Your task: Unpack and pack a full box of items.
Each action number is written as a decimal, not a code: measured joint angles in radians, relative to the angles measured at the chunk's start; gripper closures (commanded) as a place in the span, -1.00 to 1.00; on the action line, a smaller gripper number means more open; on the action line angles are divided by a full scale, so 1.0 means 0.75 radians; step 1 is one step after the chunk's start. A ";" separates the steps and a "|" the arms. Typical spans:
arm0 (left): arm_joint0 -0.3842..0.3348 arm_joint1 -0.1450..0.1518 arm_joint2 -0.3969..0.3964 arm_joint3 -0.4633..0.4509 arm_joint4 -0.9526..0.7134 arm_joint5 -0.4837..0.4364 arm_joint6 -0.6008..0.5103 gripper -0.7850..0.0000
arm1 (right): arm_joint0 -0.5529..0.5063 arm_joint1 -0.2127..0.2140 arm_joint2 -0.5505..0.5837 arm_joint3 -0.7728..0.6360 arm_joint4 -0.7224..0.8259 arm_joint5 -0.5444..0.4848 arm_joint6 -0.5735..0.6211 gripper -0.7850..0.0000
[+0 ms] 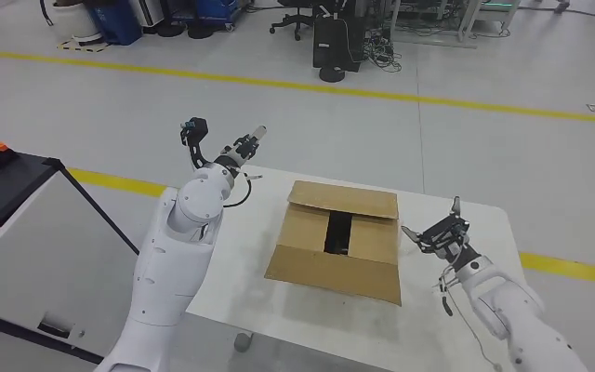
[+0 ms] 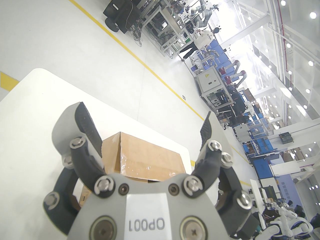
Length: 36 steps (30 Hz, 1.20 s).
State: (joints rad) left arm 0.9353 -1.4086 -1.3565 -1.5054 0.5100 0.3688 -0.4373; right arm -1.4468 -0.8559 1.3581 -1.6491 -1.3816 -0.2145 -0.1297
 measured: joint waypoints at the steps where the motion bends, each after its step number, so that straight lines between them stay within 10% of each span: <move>1: 0.000 0.000 0.000 0.000 0.000 0.000 0.000 -1.00 | 0.008 0.000 -0.005 0.006 -0.019 -0.027 -0.002 -1.00; 36: 0.000 0.000 0.000 0.000 0.000 0.000 0.000 -1.00 | 0.360 -0.124 -0.273 0.198 -0.208 0.117 0.285 -1.00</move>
State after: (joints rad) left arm 0.9353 -1.4086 -1.3565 -1.5054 0.5100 0.3688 -0.4373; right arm -1.1768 -0.9490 1.1533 -1.5005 -1.5380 -0.1264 0.0841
